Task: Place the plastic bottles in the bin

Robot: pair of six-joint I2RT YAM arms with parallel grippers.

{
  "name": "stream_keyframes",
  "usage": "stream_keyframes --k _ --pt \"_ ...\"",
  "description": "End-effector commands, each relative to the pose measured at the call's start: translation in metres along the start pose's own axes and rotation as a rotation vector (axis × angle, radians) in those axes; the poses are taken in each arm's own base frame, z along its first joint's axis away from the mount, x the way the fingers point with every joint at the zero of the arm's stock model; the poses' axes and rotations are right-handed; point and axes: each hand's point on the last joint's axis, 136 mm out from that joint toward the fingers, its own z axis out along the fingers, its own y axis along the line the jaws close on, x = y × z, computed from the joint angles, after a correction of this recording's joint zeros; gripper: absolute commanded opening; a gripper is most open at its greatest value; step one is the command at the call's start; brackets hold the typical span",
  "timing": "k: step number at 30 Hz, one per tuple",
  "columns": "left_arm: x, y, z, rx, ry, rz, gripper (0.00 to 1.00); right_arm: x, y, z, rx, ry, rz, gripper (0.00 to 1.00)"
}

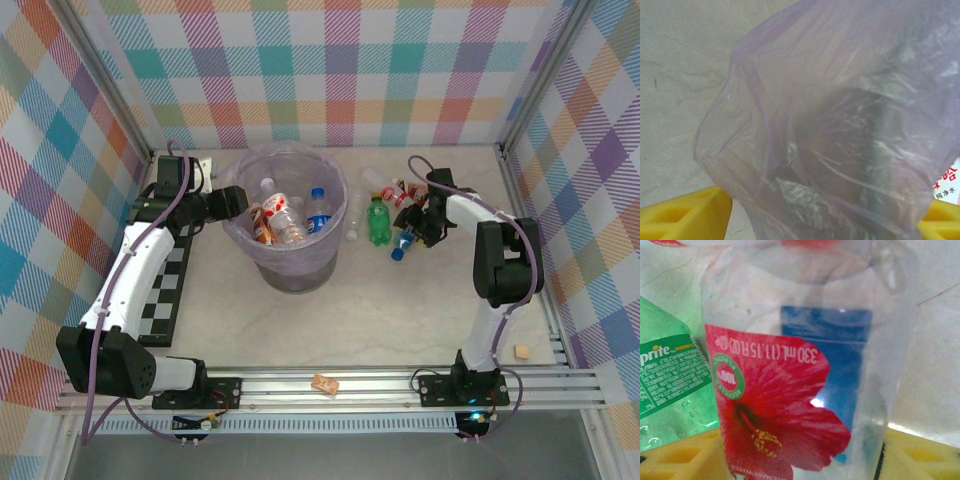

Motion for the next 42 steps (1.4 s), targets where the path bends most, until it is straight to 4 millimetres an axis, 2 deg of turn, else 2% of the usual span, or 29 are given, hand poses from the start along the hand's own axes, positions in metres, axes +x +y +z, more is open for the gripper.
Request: stream_keyframes --k 1,7,13,16,20,27,34,38,42 --pt "0.004 0.011 0.006 -0.033 0.023 0.004 0.71 -0.001 -0.005 -0.001 -0.007 0.001 0.008 0.62" --pt "0.004 0.01 0.005 -0.032 0.022 0.006 0.71 0.0 -0.005 -0.026 -0.009 -0.027 -0.021 0.59" --pt "0.004 0.009 0.003 -0.028 0.019 0.007 0.71 0.007 0.004 -0.075 -0.025 -0.082 -0.087 0.57" --pt "0.004 0.009 0.003 -0.027 0.02 0.007 0.71 0.015 0.014 -0.101 -0.061 -0.107 -0.121 0.53" --pt "0.004 0.009 0.003 -0.025 0.019 0.007 0.71 0.027 0.028 -0.137 -0.113 -0.125 -0.183 0.52" --pt "0.003 0.009 0.002 -0.027 0.017 0.007 0.71 0.057 0.068 -0.2 -0.212 -0.151 -0.367 0.51" --pt "0.004 0.009 0.002 -0.027 0.017 0.006 0.71 0.088 0.126 -0.264 -0.319 -0.225 -0.577 0.45" --pt "0.004 0.009 0.002 -0.027 0.016 0.006 0.71 0.099 0.153 -0.283 -0.326 -0.249 -0.674 0.44" --pt "0.004 0.009 0.002 -0.029 0.017 0.01 0.71 0.106 0.178 -0.291 -0.339 -0.258 -0.743 0.44"
